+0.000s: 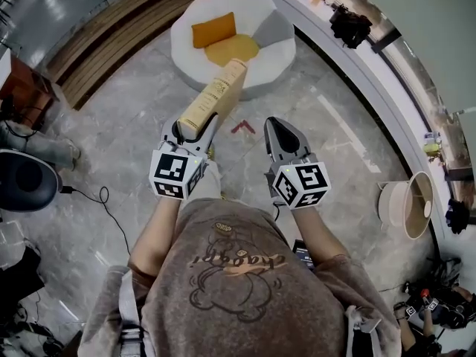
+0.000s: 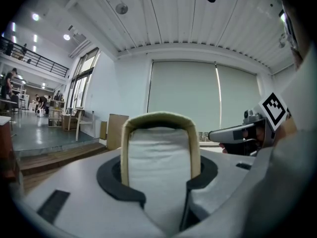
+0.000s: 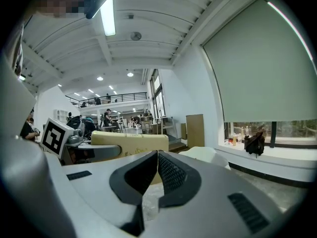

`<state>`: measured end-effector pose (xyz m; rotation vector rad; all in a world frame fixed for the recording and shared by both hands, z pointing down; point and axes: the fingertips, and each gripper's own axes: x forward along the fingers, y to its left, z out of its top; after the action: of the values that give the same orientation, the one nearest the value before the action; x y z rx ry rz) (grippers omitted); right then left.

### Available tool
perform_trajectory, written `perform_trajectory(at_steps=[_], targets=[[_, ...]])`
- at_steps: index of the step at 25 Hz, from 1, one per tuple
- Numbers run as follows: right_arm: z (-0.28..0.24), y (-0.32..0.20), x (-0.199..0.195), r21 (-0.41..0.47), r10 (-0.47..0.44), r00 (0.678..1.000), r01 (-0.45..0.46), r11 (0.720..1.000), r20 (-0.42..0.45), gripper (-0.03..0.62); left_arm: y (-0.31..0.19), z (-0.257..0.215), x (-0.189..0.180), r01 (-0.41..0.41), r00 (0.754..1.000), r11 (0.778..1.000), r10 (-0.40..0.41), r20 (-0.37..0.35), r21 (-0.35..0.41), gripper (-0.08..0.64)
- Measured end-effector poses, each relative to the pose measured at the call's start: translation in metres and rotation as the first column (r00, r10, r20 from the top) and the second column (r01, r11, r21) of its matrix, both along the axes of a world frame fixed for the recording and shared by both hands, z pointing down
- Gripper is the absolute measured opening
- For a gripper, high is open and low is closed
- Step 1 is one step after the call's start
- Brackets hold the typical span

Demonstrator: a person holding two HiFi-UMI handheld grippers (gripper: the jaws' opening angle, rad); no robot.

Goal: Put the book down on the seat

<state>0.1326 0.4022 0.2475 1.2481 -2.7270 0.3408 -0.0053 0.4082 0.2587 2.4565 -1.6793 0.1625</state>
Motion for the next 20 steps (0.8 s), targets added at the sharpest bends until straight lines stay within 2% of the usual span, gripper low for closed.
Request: perform_trajectory(at_steps=[11,20], targets=[[0.015,-0.044,-0.007,-0.046,-0.018,1.000,0.018,0.999,0.002,0.020,-0.050,0.009,-0.003,-0.012,1.000,1.000,0.012,0.009,-0.028,0.206],[0.013,-0.112,-0.022,-0.064,0.012,1.000,-0.011,0.998,0.006,0.020,-0.120,0.010,-0.019,-0.049,0.999,0.998,0.050,0.008,-0.048,0.206]])
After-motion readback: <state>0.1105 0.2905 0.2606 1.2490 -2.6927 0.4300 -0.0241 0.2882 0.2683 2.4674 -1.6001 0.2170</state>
